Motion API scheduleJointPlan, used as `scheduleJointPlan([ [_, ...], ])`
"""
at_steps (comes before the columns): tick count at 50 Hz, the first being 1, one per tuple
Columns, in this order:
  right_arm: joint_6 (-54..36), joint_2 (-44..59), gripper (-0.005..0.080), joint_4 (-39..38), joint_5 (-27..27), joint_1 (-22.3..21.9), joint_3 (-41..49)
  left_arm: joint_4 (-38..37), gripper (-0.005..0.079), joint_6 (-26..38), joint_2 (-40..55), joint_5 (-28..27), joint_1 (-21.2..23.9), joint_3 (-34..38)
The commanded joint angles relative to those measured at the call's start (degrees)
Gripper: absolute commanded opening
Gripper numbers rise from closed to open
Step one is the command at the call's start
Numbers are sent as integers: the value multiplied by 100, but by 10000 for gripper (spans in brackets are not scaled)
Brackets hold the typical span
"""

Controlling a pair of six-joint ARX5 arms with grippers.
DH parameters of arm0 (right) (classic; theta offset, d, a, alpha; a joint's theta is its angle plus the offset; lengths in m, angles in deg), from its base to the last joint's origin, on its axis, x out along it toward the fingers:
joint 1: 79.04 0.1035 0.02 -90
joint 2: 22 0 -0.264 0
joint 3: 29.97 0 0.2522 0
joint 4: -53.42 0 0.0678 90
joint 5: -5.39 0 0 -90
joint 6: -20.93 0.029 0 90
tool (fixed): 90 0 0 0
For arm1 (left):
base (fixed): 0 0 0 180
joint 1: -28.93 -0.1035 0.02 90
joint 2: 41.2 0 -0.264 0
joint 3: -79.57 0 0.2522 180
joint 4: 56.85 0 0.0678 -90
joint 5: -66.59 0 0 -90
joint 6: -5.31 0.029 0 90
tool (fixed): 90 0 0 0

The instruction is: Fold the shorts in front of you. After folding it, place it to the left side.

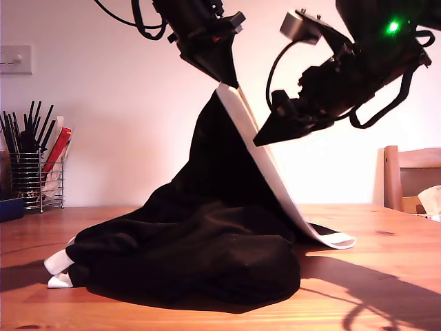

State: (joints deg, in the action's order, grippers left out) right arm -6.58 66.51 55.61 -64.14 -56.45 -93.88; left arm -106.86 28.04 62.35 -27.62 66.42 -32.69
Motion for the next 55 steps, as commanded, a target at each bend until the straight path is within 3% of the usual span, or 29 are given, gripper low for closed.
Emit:
scheduleJointPlan([
  [1,-101,9,424,-103,0,26,-98,9,-24,26,57,-13,17,-118],
  [43,-96,560,414,-273,55,24,-208,-184,-24,24,-647,-203,168,-140],
  [47,-103,562,301,-278,57,28,-247,-214,-24,24,-684,-208,168,-140],
  [52,-105,562,-21,-267,37,28,-348,-299,-24,24,-684,-205,168,-140],
  [55,-118,562,-14,-258,-9,22,-437,-420,-24,24,-684,-205,164,-140],
])
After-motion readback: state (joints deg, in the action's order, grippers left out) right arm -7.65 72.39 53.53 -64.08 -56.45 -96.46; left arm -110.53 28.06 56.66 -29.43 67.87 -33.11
